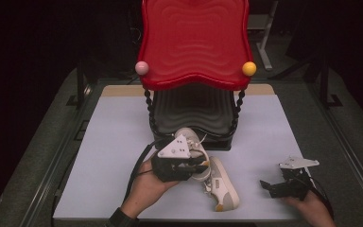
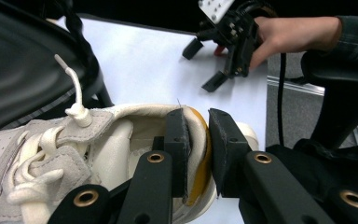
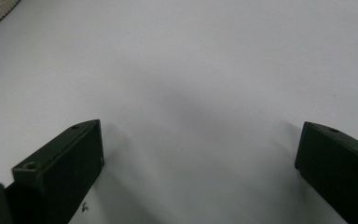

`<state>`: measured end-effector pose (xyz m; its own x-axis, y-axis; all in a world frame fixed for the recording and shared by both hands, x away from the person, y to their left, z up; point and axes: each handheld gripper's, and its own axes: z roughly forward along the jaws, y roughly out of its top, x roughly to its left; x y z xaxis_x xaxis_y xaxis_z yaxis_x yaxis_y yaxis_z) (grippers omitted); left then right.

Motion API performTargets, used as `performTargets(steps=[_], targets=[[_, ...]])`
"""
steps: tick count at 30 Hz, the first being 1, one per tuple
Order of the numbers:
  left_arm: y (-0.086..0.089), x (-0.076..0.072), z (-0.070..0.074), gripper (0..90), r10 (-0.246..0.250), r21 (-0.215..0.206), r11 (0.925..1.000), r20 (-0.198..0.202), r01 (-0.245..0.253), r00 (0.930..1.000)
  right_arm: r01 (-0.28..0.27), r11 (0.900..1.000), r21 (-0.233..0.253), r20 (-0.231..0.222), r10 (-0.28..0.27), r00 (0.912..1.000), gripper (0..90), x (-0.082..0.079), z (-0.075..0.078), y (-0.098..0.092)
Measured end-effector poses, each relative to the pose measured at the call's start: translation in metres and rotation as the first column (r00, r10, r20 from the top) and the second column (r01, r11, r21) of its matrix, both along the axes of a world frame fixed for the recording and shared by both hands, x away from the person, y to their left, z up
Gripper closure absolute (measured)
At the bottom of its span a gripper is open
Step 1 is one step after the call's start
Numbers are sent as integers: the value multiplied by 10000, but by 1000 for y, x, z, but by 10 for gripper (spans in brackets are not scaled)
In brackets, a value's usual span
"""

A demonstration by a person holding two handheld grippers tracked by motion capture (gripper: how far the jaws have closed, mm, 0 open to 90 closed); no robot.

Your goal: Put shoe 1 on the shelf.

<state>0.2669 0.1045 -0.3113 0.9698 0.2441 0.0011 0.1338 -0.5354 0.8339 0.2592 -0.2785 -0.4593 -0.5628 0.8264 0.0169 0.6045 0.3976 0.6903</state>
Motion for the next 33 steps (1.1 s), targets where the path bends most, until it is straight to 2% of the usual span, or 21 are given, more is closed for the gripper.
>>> performTargets(steps=[7,14,22,28,33], targets=[[-4,25,13,777,-186,142,9997,508,179,9985,-3,10000,19,-7,3,10000,4,0,0,0],[-4,46,18,777,-169,296,9995,877,144,9960,2,10000,14,-5,-2,10000,4,0,0,0],[-2,78,18,777,-63,374,9993,1318,14,9913,-17,10000,9,9,17,10000,4,0,0,0],[-1,101,18,775,-127,590,9983,1819,20,9832,-5,10000,9,1,5,10000,4,0,0,0],[0,107,14,775,-92,661,9978,1853,-32,9826,-1,10000,12,2,1,10000,4,0,0,0]])
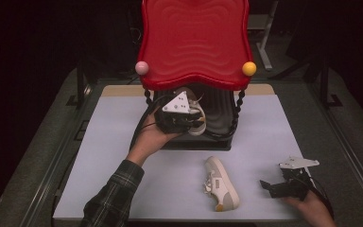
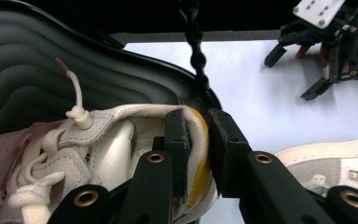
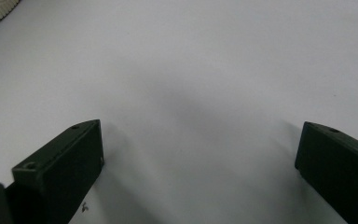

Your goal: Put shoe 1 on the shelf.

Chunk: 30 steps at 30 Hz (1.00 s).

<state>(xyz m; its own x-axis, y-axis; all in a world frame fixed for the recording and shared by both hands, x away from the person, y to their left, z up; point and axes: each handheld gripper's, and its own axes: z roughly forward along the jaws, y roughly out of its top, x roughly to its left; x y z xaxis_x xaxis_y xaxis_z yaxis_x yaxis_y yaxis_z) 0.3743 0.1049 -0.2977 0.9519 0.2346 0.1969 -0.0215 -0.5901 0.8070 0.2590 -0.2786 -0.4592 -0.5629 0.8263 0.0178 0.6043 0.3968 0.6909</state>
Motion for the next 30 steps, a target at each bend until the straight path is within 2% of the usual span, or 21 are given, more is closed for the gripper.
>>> performTargets(steps=[1,8,11,12,14,15,16,17,19,21,22,23,24,25,26,27,28,30], targets=[[0,1,-1,774,-30,163,9999,109,28,9999,0,10000,-3,0,0,10000,4,0,0,0],[1,1,-15,775,66,117,9999,-89,-65,9999,0,10000,-7,-31,0,10000,4,0,0,0],[4,2,-17,770,115,-230,9997,-232,-120,9997,1,10000,-10,-39,-1,10000,4,1,0,0],[4,1,-18,746,248,-275,9993,-369,-258,9990,18,10000,-46,-148,-19,9999,10,1,1,0],[4,0,-17,719,331,-235,9992,-306,-339,9990,-3,10000,-97,-231,1,9997,22,2,2,0],[5,-1,-16,653,408,-349,9985,-314,-419,9987,136,9998,-159,-384,-142,9992,170,3,7,0],[6,-1,-15,653,390,-612,9972,-480,-419,9981,136,9998,-159,-384,-142,9992,170,3,7,0],[8,-2,-13,632,414,-829,9955,-609,-464,9973,65,10000,-67,-395,-67,9992,265,3,11,-1],[11,-5,-8,608,621,-1080,9918,-667,-690,9958,-105,9993,355,-683,129,9976,344,5,15,-2],[17,-11,-3,597,693,-1420,9865,-906,-818,9935,-369,9979,538,-629,403,9972,490,7,23,2],[17,-11,-3,597,693,-1420,9865,-906,-818,9935,-369,9979,538,-629,403,9972,490,7,23,2],[19,-13,-2,598,734,-1373,9869,-873,-850,9935,-585,9953,776,-577,631,9963,584,9,30,7],[20,-15,-2,598,811,-1404,9857,-900,-933,9926,-585,9953,776,-577,631,9963,584,9,30,7],[22,-18,-1,605,904,-1446,9840,-957,-1037,9913,-646,9938,908,-547,697,9961,622,11,33,9],[24,-19,-1,621,940,-1475,9833,-924,-1070,9913,-746,9913,1085,-495,803,9955,686,13,37,12],[30,-22,0,648,1090,-1536,9804,-992,-1235,9891,-1117,9840,1388,-334,1174,9925,778,18,46,18],[30,-22,0,663,1090,-1536,9804,-992,-1235,9891,-1117,9840,1388,-334,1174,9925,778,18,46,18],[35,-24,-1,689,1275,-1675,9751,-1142,-1456,9852,-1399,9788,1498,-135,1435,9896,843,23,53,24]])
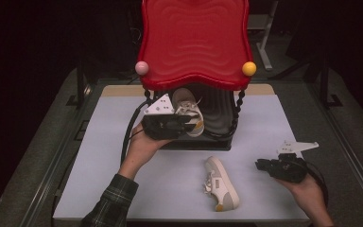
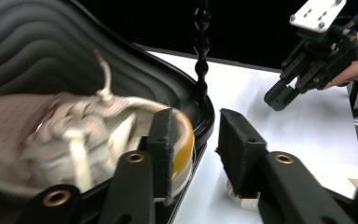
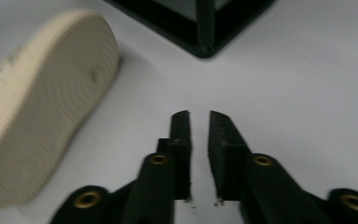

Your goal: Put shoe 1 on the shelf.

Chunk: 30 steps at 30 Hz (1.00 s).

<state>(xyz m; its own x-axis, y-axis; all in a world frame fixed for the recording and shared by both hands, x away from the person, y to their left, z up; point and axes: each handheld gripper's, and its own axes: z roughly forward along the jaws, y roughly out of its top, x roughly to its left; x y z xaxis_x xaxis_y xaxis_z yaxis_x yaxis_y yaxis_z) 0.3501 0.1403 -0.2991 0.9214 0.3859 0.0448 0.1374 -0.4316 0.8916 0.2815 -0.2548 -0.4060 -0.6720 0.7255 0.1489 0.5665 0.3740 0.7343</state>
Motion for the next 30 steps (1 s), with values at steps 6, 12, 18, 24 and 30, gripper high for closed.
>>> performTargets(steps=[6,12,18,24,30], targets=[[17,-4,-6,896,302,206,9994,-319,-295,9990,-812,9962,316,815,784,9936,896,15,27,28],[21,-6,-18,897,1016,642,9931,-478,-984,9937,-1550,9855,690,1282,1453,9810,896,34,46,64],[15,-1,-30,897,1474,1096,9840,-558,-1407,9875,-1930,9780,787,1667,1779,9698,897,54,56,96],[8,3,-39,897,1557,1208,9817,-643,-1472,9857,-2087,9747,800,1872,1909,9636,898,70,61,118],[1,5,-44,896,1625,1297,9798,-702,-1525,9842,-1918,9799,545,1872,1787,9659,897,83,59,127]])
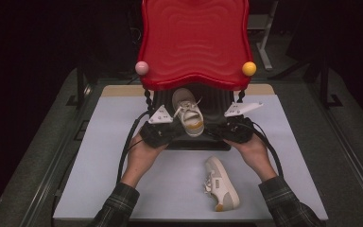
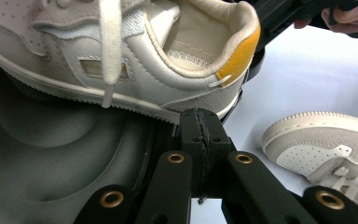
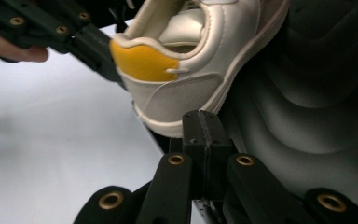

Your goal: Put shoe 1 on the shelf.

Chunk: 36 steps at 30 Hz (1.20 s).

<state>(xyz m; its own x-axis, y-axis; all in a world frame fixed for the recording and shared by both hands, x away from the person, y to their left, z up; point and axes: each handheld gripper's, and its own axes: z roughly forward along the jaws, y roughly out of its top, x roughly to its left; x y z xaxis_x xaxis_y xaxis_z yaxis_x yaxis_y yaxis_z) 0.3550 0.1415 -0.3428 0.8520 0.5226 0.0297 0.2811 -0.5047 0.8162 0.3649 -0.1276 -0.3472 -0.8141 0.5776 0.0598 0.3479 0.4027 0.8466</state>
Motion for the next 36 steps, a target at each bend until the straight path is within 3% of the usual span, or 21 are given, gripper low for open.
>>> performTargets(steps=[5,10,13,22,31,36], targets=[[2,0,-2,897,144,-149,9998,90,-143,9999,-61,10000,75,-22,61,10000,898,5,-2,5],[8,0,-2,897,623,-444,9971,231,-613,9978,-106,9998,144,-24,106,9999,898,4,-3,11],[12,4,-1,897,1193,-728,9904,188,-1177,9927,-73,9996,262,95,70,9999,898,5,-2,19],[14,13,0,898,1987,-1010,9756,258,-1952,9797,-7,9996,282,193,1,9998,899,11,0,30],[13,19,-1,898,2265,-1105,9688,321,-2218,9735,54,9995,315,227,-61,9997,898,19,0,31],[13,20,-1,898,2308,-990,9690,350,-2264,9724,4,9994,338,106,-8,9999,898,21,-3,33]])
